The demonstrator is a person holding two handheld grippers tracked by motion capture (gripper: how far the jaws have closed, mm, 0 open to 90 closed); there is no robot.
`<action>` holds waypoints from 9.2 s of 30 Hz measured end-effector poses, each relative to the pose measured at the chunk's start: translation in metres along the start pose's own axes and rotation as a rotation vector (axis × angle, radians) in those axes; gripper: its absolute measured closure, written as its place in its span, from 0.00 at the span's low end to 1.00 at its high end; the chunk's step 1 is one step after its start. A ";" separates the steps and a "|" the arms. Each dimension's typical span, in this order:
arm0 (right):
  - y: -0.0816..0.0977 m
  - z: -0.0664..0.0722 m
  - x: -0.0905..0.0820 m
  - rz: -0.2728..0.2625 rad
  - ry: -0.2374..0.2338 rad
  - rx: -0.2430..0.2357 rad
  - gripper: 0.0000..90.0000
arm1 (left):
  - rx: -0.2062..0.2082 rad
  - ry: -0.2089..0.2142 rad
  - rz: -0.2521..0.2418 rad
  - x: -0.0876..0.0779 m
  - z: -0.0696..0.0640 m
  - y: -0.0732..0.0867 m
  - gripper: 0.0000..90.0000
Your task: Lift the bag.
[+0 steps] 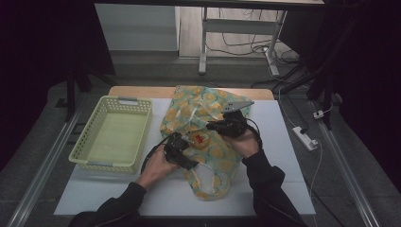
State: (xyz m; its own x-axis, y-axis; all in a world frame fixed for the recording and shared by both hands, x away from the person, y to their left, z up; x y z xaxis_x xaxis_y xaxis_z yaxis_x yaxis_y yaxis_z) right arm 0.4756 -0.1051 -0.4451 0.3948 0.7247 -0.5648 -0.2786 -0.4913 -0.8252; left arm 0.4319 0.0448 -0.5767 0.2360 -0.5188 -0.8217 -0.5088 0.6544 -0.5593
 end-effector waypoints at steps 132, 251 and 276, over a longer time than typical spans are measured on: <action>-0.140 0.015 -0.093 -0.175 0.005 -0.106 1.00 | -0.001 -0.029 -0.484 -0.266 0.010 -0.155 1.00; -0.049 0.001 -0.052 -0.089 0.028 0.082 0.16 | -0.143 -0.006 -0.452 -0.207 0.023 -0.020 0.00; -0.011 -0.007 -0.052 -0.092 0.129 0.060 0.00 | -0.179 -0.079 -0.423 -0.179 0.023 0.035 0.00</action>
State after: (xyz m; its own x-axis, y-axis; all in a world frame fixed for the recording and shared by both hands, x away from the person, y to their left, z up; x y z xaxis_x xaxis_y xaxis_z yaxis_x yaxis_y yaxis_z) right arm 0.4643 -0.1407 -0.4064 0.5295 0.6951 -0.4863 -0.2861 -0.3934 -0.8737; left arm 0.3915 0.1729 -0.4518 0.5124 -0.6715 -0.5353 -0.4879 0.2854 -0.8249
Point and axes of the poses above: each handheld gripper's, and its own axes: x roughly forward along the jaws, y roughly out of its underside, z roughly to its left, the point moved 5 cm from there along x, roughly forward along the jaws, and after that the axes turned 5 degrees about y, right-handed, at the moved point
